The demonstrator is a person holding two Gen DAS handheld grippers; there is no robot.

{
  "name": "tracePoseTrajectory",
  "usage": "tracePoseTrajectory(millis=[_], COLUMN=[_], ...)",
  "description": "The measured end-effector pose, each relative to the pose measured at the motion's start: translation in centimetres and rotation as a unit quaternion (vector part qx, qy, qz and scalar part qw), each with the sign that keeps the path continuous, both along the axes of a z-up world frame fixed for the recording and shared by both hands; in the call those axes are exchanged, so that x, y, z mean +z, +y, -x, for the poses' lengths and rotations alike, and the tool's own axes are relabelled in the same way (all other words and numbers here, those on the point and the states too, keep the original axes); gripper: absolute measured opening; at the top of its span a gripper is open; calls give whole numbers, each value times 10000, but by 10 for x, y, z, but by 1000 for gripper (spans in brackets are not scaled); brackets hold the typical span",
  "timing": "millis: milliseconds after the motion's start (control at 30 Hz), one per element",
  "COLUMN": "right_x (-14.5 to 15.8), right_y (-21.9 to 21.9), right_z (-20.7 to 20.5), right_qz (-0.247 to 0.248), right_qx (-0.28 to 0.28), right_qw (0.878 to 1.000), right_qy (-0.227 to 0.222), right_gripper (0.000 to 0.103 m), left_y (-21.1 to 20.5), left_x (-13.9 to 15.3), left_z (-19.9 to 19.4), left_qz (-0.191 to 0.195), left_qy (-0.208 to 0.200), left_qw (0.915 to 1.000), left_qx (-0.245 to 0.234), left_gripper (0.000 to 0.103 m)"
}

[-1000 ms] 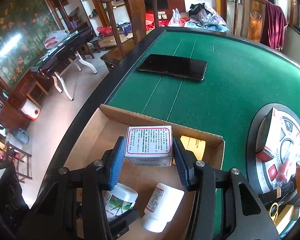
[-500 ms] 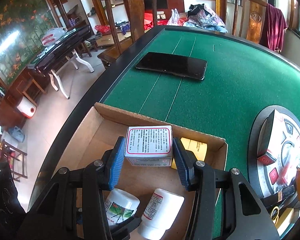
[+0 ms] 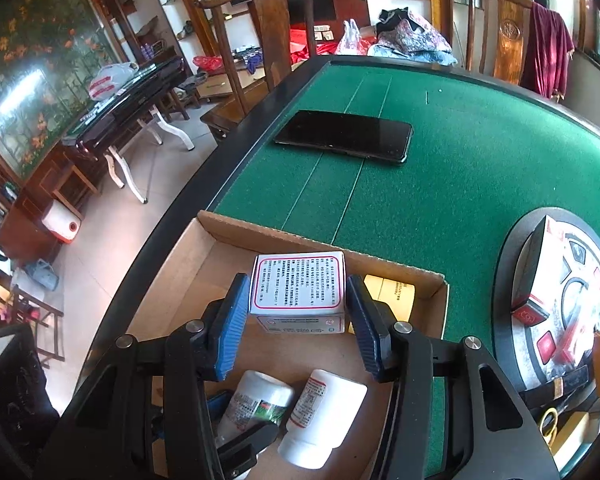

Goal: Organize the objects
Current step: 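Open both grippers to release the bottle and medicine box into the tray, then grasp a black marker with the left gripper while the right reaches for the blue snack bag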

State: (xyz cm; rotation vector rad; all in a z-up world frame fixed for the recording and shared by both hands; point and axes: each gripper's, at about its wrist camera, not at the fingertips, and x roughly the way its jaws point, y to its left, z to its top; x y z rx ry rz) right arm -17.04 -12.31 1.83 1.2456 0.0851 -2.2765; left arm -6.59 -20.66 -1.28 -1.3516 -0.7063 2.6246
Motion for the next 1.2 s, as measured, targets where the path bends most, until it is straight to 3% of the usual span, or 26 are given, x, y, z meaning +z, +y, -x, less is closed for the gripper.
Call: tracePoseTrajectory(millis=[200, 400, 567, 600, 633, 800, 1000, 1200], right_x=[-3, 28, 52, 48, 44, 9, 6, -13], right_y=[0, 31, 73, 88, 98, 173, 288, 354], right_z=[-1, -21, -89, -103, -110, -130, -163, -176], right_qz=[-230, 386, 344, 471, 578, 1134, 1188, 1330], right_qx=[-16, -140, -158, -130, -96, -233, -1208, -1737], right_qw=[9997, 9986, 9898, 9899, 9909, 9925, 9822, 9727], right_qy=[-39, 343, 1375, 1334, 1212, 383, 808, 769], right_gripper=[50, 50, 52, 60, 61, 61, 61, 61], left_y=[-1, -3, 0, 6, 9, 65, 170, 240], left_x=[1, 10, 25, 30, 35, 54, 45, 27], left_z=[1, -7, -16, -21, -23, -49, -72, -74], left_qz=[-14, 6, 177, 256, 314, 745, 600, 1260], left_qy=[72, 327, 764, 852, 908, 1176, 892, 549], left_qw=[10000, 9994, 9968, 9960, 9954, 9869, 9657, 9496], left_qx=[40, 65, 120, 76, 21, -815, -2362, -2819], left_gripper=[35, 35, 35, 35, 35, 35, 35, 35])
